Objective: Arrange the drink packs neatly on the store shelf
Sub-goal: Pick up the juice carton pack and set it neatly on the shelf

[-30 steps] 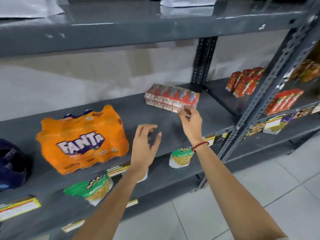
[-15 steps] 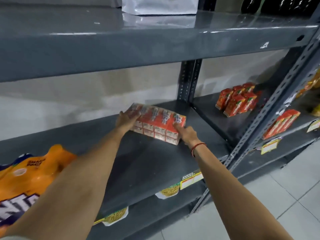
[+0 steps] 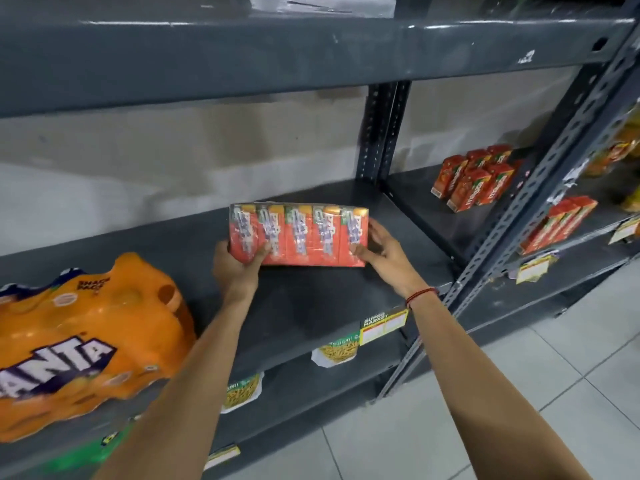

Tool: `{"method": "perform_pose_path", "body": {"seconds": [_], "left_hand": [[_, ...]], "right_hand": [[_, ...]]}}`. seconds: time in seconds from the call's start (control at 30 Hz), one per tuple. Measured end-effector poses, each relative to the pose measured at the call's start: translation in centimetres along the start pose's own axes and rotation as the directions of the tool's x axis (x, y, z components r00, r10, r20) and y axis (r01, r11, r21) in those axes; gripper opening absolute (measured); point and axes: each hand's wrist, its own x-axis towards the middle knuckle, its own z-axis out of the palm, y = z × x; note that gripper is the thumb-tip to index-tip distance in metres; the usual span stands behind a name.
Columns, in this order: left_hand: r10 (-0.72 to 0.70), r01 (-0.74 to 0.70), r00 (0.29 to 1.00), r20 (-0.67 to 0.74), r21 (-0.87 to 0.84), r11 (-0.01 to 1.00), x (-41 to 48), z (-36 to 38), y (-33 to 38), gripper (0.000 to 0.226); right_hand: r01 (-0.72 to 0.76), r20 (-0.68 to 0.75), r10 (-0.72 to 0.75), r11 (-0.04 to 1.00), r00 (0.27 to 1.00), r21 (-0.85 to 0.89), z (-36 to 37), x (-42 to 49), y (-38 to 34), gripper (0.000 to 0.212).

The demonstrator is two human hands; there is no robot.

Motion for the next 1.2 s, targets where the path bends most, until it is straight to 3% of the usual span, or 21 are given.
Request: {"method": "perform_pose_path", "body": {"seconds": [0.13,0.23,0.3,0.4,0.47,0.57,0.63,0.77,0.87,0.93,1.03,1.13,1.2], "left_hand": [[0.063,-0.067,0.996,0.055,0.065,0.996,-3.1,-1.2,-1.0,0.057],[0.046,-0.063,0.991,0.124,0.141,0.988,-4.4,-2.2,-1.4,0.06],[0.043,-0.064,0.991,0.125,0.165,0.984,-5.5,-2.9,-1.6,0.061],[0.145,-0.153,0.986,0.082,0.103,0.983,-8.2,-2.7,-1.7,0.066],[0.166,-0.17,0.969,0.182,0.003,0.986,-10.0,-1.5,-1.3,0.071],[0.057,0.038,0.925,0.375,-0.242,0.97,-10.1,0.8,0.3,0.078],[0.034,0.094,0.904,0.426,-0.277,0.956,-8.4,1.6,1.3,0.082],[0.099,0.072,0.757,0.645,-0.233,0.97,-4.0,1.7,2.0,0.078],[0.048,0.156,0.651,0.758,-0.195,0.968,-3.8,0.1,2.3,0.069],[0.031,0.183,0.689,0.724,-0.216,0.959,-5.1,-1.5,1.2,0.061],[0.061,0.107,0.873,0.485,-0.311,0.944,-8.8,-3.9,-1.2,0.054],[0.208,-0.18,0.952,0.225,-0.138,0.974,-12.4,-4.2,-2.7,0.057],[0.216,-0.216,0.967,0.137,-0.015,0.976,-13.7,-3.4,-3.0,0.074]], "right_hand": [[-0.027,-0.036,0.027,0.999,0.999,0.019,-0.3,-0.5,-0.1,0.075],[-0.08,0.046,0.081,0.997,0.996,-0.022,0.5,-0.9,-0.5,0.095],[-0.109,0.053,0.11,0.994,0.993,-0.02,0.9,-1.1,-0.1,0.094],[-0.116,0.0,0.116,0.993,0.993,-0.031,1.1,-1.3,0.1,0.091],[-0.112,-0.032,0.11,0.99,0.993,-0.085,1.2,-1.8,-0.2,0.09],[-0.081,-0.122,0.065,0.988,0.99,-0.135,2.3,-3.8,-0.5,0.088],[-0.034,-0.202,0.025,0.998,0.979,-0.044,3.1,-6.0,-0.4,0.081],[0.049,-0.336,0.004,0.987,0.942,0.15,5.4,-10.9,-0.1,0.033],[0.107,-0.38,-0.021,0.972,0.925,0.207,9.0,-14.2,-0.3,0.046],[0.13,-0.366,-0.054,0.974,0.929,0.187,11.1,-15.3,-0.4,0.045],[0.099,-0.263,-0.064,0.987,0.963,0.124,12.6,-15.4,-0.4,0.052],[0.118,-0.119,-0.124,0.991,0.985,-0.056,12.3,-14.1,-0.6,0.04],[0.116,-0.198,-0.129,0.99,0.972,-0.076,11.0,-12.0,-1.2,0.029]]}}
